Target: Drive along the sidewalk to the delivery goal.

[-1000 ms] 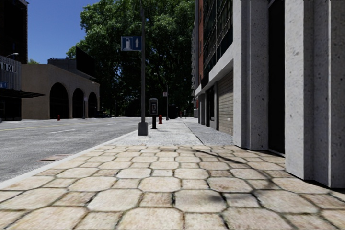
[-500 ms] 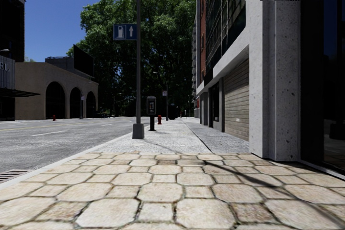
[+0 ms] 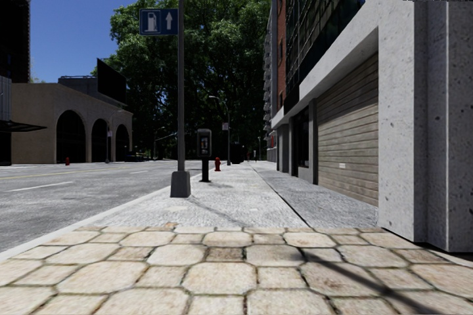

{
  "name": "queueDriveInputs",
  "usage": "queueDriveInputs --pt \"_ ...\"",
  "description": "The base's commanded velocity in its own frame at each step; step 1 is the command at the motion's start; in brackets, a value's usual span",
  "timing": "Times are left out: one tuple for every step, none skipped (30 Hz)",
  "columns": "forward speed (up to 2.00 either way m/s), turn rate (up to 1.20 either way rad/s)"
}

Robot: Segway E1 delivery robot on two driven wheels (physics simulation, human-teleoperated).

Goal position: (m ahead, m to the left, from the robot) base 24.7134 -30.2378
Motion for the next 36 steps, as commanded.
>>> queueDriveInputs --pt "2.0 0.0" --pt "2.0 0.0" --pt "2.0 0.0" --pt "2.0 0.0" --pt "2.0 0.0" --pt "2.0 0.0" --pt "2.0 0.0" --pt "2.0 0.0" --pt "2.0 0.0" --pt "2.0 0.0" --pt "2.0 0.0" --pt "2.0 0.0" --pt "2.0 0.0" --pt "2.0 0.0" --pt "2.0 0.0" --pt "2.0 0.0" --pt "2.0 0.0" --pt "2.0 0.0" --pt "2.0 0.0" --pt "2.0 0.0" --pt "2.0 0.0" --pt "2.0 0.0" --pt "2.0 0.0" --pt "2.0 0.0" --pt "2.0 0.0" --pt "2.0 0.0" --pt "2.0 0.0" --pt "2.0 0.0" --pt "2.0 0.0" --pt "2.0 0.0" --pt "2.0 0.0" --pt "2.0 0.0" --pt "2.0 0.0" --pt "2.0 0.0" --pt "2.0 0.0" --pt "2.0 0.0"
